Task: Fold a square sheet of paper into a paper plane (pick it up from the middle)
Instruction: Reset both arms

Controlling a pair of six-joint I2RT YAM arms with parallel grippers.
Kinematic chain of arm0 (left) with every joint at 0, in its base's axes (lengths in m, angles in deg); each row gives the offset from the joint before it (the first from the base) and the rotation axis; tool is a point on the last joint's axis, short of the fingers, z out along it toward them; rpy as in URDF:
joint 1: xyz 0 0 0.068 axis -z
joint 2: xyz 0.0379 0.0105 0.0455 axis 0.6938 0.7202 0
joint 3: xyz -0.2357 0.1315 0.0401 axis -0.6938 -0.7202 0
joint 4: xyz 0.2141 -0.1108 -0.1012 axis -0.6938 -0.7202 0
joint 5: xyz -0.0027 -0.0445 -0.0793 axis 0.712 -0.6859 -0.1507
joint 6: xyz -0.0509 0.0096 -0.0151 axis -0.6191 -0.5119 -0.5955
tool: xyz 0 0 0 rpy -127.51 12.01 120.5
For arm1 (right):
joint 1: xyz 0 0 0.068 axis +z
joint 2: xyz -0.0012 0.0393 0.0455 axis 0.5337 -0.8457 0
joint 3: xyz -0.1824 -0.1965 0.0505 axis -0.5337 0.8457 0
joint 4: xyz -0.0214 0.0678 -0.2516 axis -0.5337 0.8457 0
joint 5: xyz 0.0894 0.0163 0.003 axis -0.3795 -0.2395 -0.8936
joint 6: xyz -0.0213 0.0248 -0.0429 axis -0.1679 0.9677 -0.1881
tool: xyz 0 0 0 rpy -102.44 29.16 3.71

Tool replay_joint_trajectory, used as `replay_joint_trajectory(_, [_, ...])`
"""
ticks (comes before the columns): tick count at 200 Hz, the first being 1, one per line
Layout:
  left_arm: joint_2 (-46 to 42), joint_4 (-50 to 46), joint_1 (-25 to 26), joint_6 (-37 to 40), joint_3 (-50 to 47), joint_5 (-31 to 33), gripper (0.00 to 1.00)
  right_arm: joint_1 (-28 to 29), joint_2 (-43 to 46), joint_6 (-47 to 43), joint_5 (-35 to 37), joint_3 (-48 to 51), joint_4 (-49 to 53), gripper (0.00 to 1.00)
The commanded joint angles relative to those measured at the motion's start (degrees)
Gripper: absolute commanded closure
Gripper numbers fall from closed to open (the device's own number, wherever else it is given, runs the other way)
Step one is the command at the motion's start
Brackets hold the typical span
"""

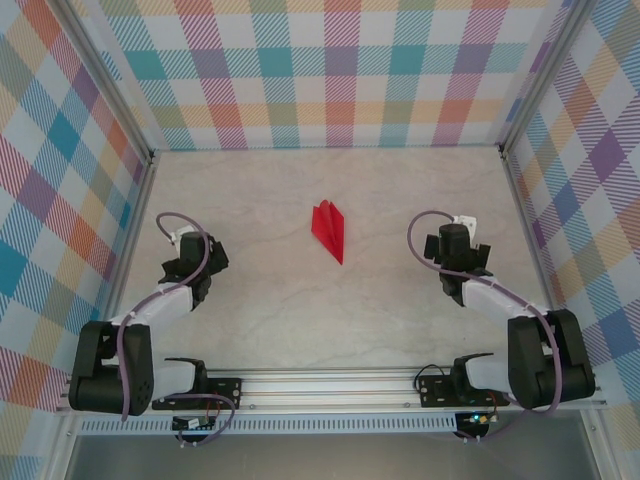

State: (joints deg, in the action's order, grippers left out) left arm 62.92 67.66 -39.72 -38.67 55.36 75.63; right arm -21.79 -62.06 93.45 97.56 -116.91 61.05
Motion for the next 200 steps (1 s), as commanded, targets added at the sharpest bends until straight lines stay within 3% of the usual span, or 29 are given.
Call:
replay_joint_trajectory(1, [-0.8, 14.0, -1.0, 5.6, -2.9, -5.3, 0.00, -0.6, -1.2, -4.4, -6.6, 2.6, -14.8, 0.00])
replay_joint_trajectory(40, [-1.2, 26.8, -2.0, 9.8, -7.5, -13.4, 0.00, -2.3, -5.3, -6.9, -14.3, 3.7, -22.8, 0.00])
replay_joint_trajectory(106, [6.6, 40.7, -2.7, 11.0, -8.5, -17.5, 0.00, -7.2, -11.4, -6.7, -21.7, 3.1, -29.4, 0.00])
replay_joint_trajectory(200, [17.8, 45.6, -2.8, 11.1, -5.6, -17.8, 0.00, -8.7, -14.4, -7.1, -27.0, 5.4, -35.9, 0.00])
